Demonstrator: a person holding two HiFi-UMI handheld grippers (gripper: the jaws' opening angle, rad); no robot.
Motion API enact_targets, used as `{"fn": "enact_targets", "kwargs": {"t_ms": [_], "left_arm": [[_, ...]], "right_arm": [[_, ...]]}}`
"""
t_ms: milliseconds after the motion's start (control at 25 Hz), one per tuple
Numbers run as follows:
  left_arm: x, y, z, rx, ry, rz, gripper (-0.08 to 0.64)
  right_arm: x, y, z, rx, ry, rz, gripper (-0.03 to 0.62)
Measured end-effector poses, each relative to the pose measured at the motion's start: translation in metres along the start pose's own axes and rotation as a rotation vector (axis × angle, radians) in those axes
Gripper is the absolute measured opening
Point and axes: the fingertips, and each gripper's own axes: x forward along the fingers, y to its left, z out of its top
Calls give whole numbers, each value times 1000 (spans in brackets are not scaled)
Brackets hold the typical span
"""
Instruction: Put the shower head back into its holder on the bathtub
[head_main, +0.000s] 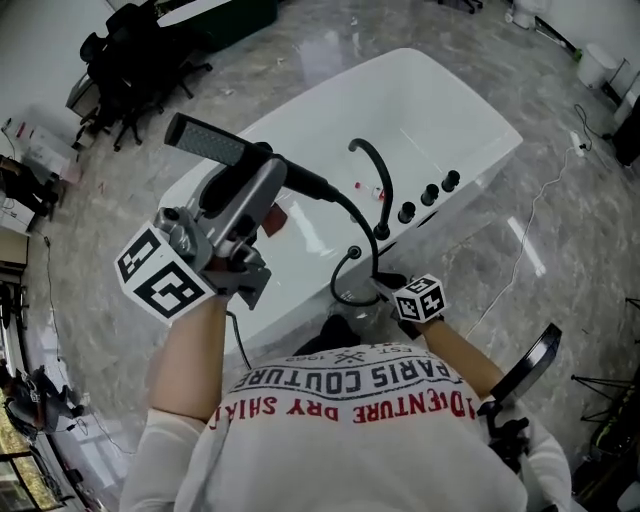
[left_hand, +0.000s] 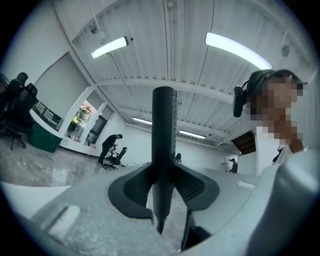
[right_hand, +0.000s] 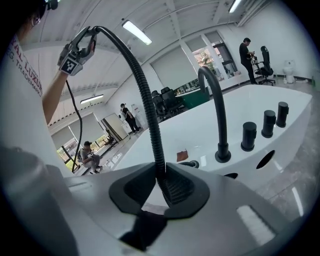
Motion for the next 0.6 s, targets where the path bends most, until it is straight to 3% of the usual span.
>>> {"fn": "enact_targets", "kwargs": {"t_ms": [160,360,600], "left_arm": [[9,-6,17,-33,-62,-65,137],[22,-18,43,-103,-163,-172,137],[32,-23,68,-156,-220,-229,137]], "right_arm": [[2,-4,4,-30,-25,-15,84],[8,-3,15,-42,-48,9,174],[21,-12,-12,-60,25,-6,247]]}}
